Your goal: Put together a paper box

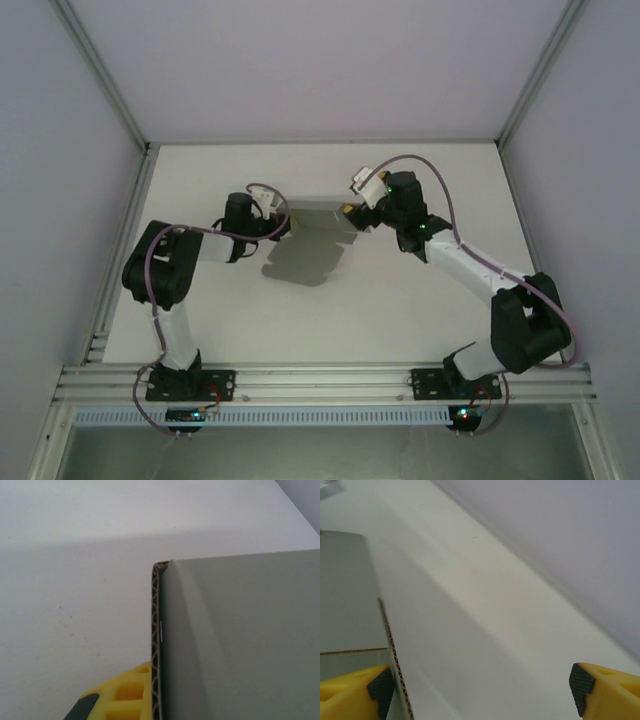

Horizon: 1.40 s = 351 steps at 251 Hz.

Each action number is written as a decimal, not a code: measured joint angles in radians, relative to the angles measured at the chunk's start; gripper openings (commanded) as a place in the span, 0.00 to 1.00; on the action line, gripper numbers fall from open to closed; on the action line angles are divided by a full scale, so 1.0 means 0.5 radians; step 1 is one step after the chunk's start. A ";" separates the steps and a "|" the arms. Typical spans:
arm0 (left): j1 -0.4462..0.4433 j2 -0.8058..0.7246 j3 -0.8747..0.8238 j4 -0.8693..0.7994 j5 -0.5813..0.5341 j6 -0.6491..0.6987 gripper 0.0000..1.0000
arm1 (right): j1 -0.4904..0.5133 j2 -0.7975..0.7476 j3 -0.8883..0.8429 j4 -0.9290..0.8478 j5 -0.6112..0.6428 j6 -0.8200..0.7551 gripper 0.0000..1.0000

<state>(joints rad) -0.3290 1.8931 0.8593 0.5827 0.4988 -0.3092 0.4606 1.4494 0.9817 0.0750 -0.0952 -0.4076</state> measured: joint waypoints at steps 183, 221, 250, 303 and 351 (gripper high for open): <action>0.005 0.135 0.266 -0.323 0.160 -0.024 0.01 | -0.051 0.330 -0.018 0.048 -0.635 0.600 0.18; 0.015 0.150 0.286 -0.323 0.153 -0.053 0.07 | -0.056 0.352 -0.014 0.103 -0.699 0.603 0.03; 0.017 0.169 0.307 -0.322 0.140 -0.069 0.10 | -0.061 0.367 -0.006 0.111 -0.735 0.607 0.00; 0.017 0.201 0.319 -0.256 0.132 -0.128 0.14 | -0.069 0.384 0.038 0.049 -0.789 0.590 0.00; 0.017 0.248 0.327 -0.167 0.170 -0.162 0.16 | -0.089 0.390 0.047 0.031 -0.826 0.591 0.00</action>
<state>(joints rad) -0.3206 2.0171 1.0229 0.4992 0.5838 -0.3901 0.4164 1.6444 1.0054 0.0902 -0.5079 -0.1123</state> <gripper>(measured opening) 0.146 0.073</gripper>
